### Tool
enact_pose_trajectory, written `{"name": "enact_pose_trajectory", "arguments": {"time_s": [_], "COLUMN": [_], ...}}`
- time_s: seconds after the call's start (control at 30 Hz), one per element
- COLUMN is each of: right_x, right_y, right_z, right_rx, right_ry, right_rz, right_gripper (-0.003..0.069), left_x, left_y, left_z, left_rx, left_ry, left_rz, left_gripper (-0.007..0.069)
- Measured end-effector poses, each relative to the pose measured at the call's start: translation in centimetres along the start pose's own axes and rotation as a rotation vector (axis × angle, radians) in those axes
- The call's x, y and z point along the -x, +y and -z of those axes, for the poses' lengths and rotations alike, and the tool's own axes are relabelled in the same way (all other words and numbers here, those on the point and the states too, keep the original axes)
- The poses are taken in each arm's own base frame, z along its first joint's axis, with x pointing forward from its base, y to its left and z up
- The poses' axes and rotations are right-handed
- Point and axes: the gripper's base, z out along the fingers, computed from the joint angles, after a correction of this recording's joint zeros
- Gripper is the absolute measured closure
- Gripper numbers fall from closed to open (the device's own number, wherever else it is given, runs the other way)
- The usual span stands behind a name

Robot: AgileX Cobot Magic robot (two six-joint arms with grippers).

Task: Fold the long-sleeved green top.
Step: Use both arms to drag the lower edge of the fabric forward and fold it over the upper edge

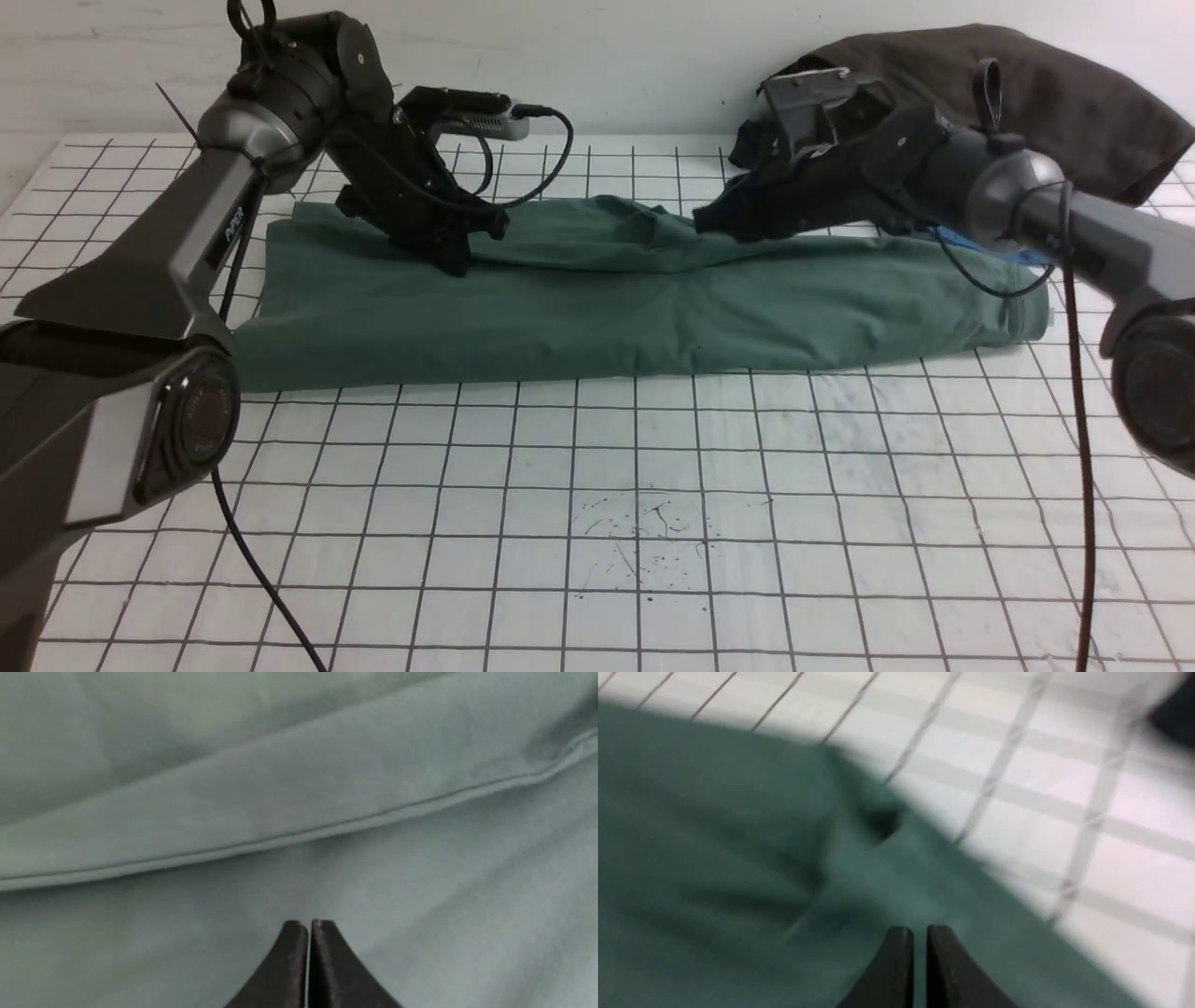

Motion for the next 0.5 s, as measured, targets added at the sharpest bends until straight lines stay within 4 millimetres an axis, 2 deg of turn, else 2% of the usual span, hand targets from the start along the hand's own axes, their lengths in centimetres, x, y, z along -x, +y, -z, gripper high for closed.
{"name": "enact_pose_trajectory", "arguments": {"time_s": [0.13,0.23,0.3,0.33,0.4,0.5], "right_x": [-1.9,-1.9,-1.8,-1.7,-1.3,-1.1], "right_y": [1.6,1.2,0.1,-0.9,-2.4,-4.2], "right_z": [-2.0,-3.2,-4.2,-4.5,-4.2,-3.2], "right_rx": [0.089,0.023,-0.1,-0.215,-0.365,-0.488], "right_ry": [0.07,-0.022,-0.125,-0.198,-0.287,-0.345], "right_rz": [0.149,0.166,0.131,0.089,0.003,-0.088], "right_gripper": [0.0634,0.0652,0.0658,0.0659,0.0659,0.0659], "left_x": [-0.3,-0.3,-0.2,-0.2,-0.2,0.0], "left_y": [-0.5,-0.9,-1.2,-1.3,-1.5,-1.5], "left_z": [-1.3,-1.4,-1.4,-1.5,-1.5,-1.5], "left_rx": [-0.046,-0.057,-0.063,-0.065,-0.067,-0.063], "left_ry": [0.016,0.016,0.014,0.015,0.014,-0.013], "left_rz": [0.006,-0.006,-0.025,-0.031,-0.037,-0.037], "left_gripper": [0.0632,0.0632,0.0632,0.0632,0.0632,0.0632]}}
